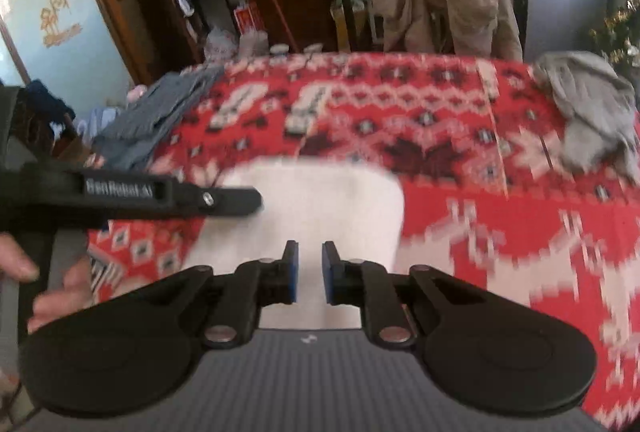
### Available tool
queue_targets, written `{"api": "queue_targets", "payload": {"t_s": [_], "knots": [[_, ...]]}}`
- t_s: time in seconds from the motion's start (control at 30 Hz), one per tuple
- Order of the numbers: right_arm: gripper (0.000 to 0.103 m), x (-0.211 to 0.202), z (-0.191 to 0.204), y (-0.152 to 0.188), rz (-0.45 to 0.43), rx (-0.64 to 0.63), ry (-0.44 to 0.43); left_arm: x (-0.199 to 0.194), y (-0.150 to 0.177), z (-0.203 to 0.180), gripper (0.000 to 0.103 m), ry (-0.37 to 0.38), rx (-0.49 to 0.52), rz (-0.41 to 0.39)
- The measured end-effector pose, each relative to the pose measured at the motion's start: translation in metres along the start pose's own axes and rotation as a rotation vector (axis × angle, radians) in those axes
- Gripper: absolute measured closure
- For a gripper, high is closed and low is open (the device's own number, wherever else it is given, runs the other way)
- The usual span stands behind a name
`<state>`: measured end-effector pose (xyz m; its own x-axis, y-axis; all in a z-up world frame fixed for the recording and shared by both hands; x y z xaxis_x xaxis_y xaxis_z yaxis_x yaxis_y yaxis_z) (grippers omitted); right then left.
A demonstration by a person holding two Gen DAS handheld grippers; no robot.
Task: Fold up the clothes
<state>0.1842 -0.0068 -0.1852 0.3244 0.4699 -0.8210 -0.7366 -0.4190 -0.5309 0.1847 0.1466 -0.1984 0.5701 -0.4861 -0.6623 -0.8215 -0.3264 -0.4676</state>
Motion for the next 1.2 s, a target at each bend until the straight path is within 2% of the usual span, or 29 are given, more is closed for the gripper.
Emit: {"api": "queue_targets", "payload": {"t_s": [0.13,0.23,0.37,0.47,0.5,0.57,0.67,0.77,0.87,0.93,1.0,1.07,1.1,1.13,1.2], "knots": [[0.09,0.03,0.0,-0.03,0.017,0.002,-0.013,0.015,-0.013,0.009,0.1,-0.062,0.023,-0.013],[0.092,0.042,-0.01,-0.038,0.01,0.006,0.024,0.018,-0.016,0.019,0.1,-0.063,0.007,-0.016],[0.098,0.045,-0.031,-0.045,0.001,0.09,0.005,0.014,-0.019,0.023,0.1,-0.063,-0.009,-0.027],[0.096,0.036,-0.04,-0.045,-0.026,0.111,0.049,0.005,-0.022,0.016,0.1,-0.072,0.015,-0.047],[0.092,0.032,-0.044,-0.044,-0.031,0.119,0.062,0.002,-0.023,0.013,0.098,-0.066,0.024,-0.049],[0.09,0.024,-0.052,-0.041,-0.033,0.14,0.036,0.0,-0.02,0.006,0.098,-0.051,0.042,-0.033],[0.09,0.019,-0.048,-0.028,0.018,0.114,-0.048,0.006,-0.006,-0.006,0.098,-0.066,0.087,0.01],[0.09,0.023,-0.041,-0.018,0.022,0.072,-0.003,0.008,0.007,-0.013,0.098,-0.091,0.117,0.017],[0.089,0.028,-0.044,-0.027,-0.003,0.092,0.014,0.005,0.007,-0.015,0.098,-0.107,0.1,0.02],[0.089,0.028,-0.051,-0.036,-0.012,0.121,-0.002,-0.002,0.008,-0.023,0.085,-0.135,0.134,0.014],[0.088,0.018,-0.059,-0.042,-0.026,0.151,-0.016,-0.011,0.01,-0.033,0.065,-0.169,0.179,0.002],[0.088,-0.001,-0.064,-0.042,-0.052,0.167,-0.034,-0.018,0.014,-0.04,0.053,-0.208,0.226,-0.007],[0.083,-0.012,-0.067,-0.038,-0.056,0.172,-0.039,-0.021,0.017,-0.043,0.047,-0.227,0.243,-0.009],[0.074,-0.022,-0.069,-0.031,-0.049,0.171,-0.04,-0.022,0.021,-0.044,0.044,-0.245,0.253,-0.006],[0.066,-0.038,-0.073,-0.015,-0.029,0.164,-0.032,-0.022,0.031,-0.046,0.04,-0.293,0.263,0.02]]}}
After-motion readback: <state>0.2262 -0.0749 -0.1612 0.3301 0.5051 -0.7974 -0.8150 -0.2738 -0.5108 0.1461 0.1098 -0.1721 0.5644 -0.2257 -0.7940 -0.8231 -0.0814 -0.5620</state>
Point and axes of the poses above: each gripper's, at about its wrist camera, not at the fingertips, and x roughly the way its jaws point, z to its left, y to its underside, the point moved 6 cm from there along x, roughly the way its jaws point, and after that the axes turned 12 degrees about z, right-handed, at the moved point
